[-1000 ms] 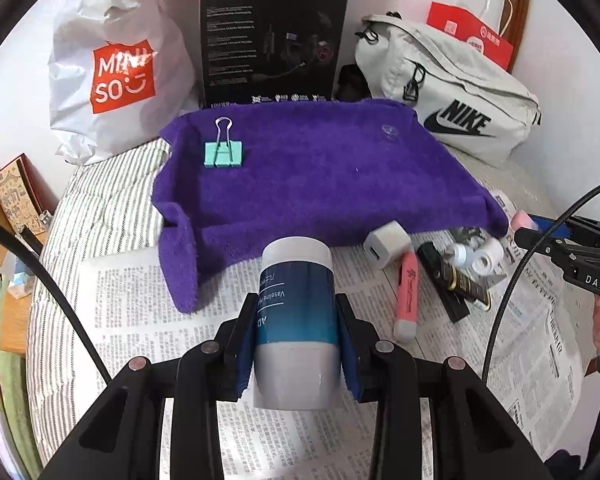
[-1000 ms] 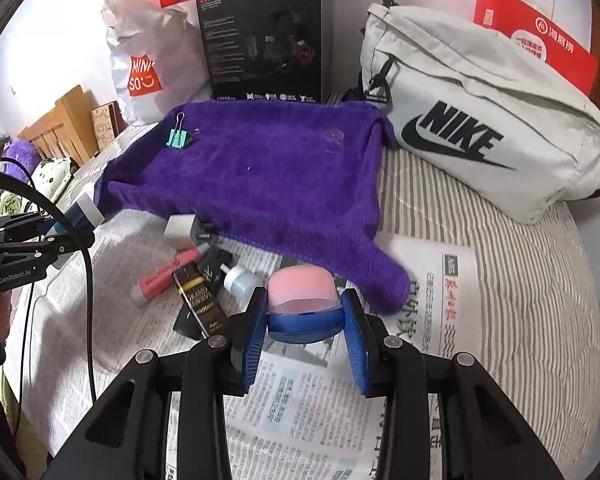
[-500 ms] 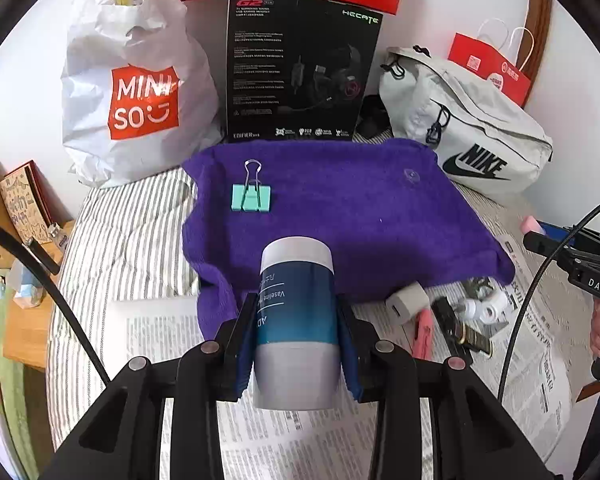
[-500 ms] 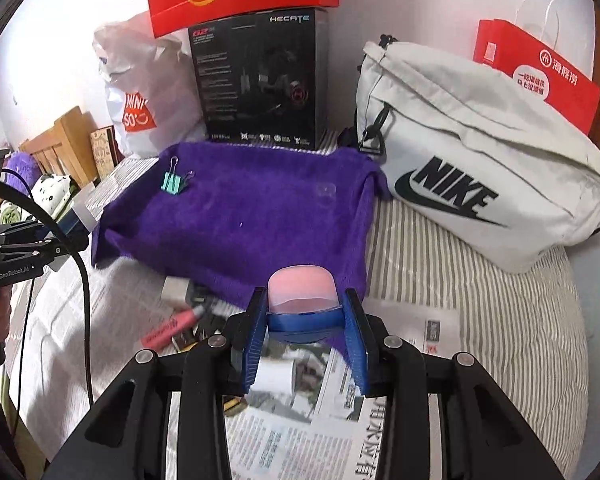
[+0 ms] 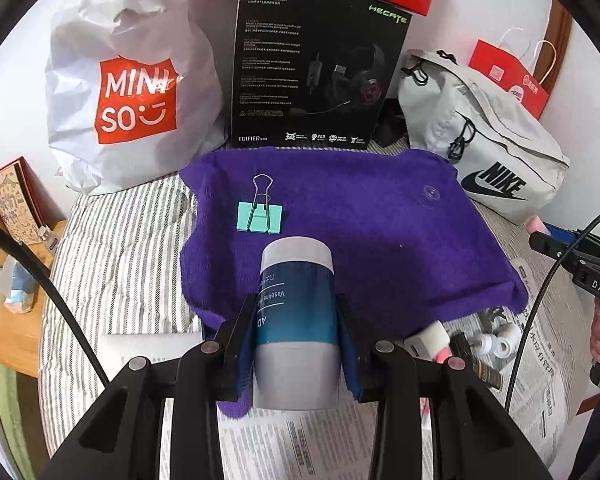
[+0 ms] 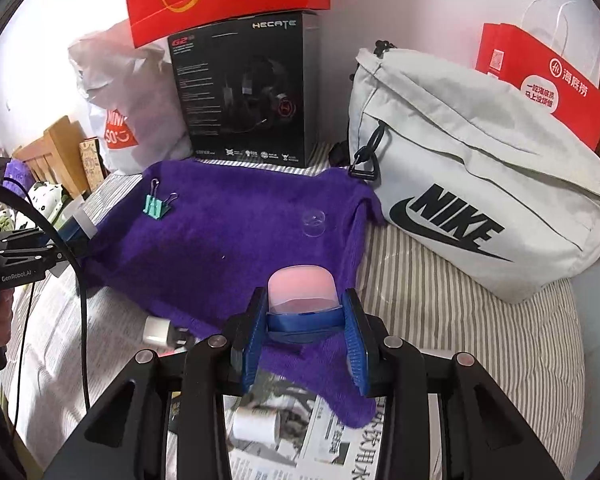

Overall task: Organize rigid objects
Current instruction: 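Carry the container with the right tool while the left tool carries the bottle toward the towel, then set the pink-and-blue container on the towel and open the right tool, then lower the white-and-blue bottle onto the towel and open the left tool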

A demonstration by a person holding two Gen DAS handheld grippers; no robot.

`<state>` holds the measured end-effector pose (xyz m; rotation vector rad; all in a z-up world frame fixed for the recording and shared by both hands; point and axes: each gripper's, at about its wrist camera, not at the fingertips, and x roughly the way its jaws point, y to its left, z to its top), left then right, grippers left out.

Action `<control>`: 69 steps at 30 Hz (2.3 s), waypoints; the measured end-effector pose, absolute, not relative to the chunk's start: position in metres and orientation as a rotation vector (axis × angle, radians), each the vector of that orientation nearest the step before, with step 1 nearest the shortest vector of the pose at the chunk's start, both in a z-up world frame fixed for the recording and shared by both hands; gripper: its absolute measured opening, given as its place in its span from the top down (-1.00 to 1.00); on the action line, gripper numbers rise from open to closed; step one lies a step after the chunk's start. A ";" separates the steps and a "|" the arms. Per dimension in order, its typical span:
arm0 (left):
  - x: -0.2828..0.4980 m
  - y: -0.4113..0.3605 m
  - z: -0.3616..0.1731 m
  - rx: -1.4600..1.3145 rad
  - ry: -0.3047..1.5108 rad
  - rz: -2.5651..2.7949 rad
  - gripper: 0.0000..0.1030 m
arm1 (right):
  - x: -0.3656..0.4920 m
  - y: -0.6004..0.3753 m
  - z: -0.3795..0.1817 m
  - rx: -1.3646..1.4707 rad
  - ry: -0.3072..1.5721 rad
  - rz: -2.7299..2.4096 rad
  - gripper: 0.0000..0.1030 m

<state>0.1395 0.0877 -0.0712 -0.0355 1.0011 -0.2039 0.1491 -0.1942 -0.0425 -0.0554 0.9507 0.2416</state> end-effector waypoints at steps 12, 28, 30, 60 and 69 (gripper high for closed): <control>0.166 0.100 -0.084 -0.043 1.024 -0.187 0.33 | 0.206 -0.183 -0.080 -0.054 0.996 0.233 0.29; 0.183 0.102 -0.096 -0.028 1.048 -0.202 0.33 | 0.256 -0.170 -0.131 -0.043 1.108 0.209 0.29; 0.184 0.102 -0.097 -0.031 1.050 -0.205 0.33 | 0.257 -0.167 -0.133 -0.054 1.115 0.210 0.29; 0.209 0.094 -0.123 -0.035 1.108 -0.216 0.33 | 0.217 -0.167 -0.107 -0.102 1.107 0.222 -0.17; 0.220 0.089 -0.132 0.001 1.128 -0.206 0.33 | 0.198 -0.178 -0.090 -0.037 1.084 0.224 -0.18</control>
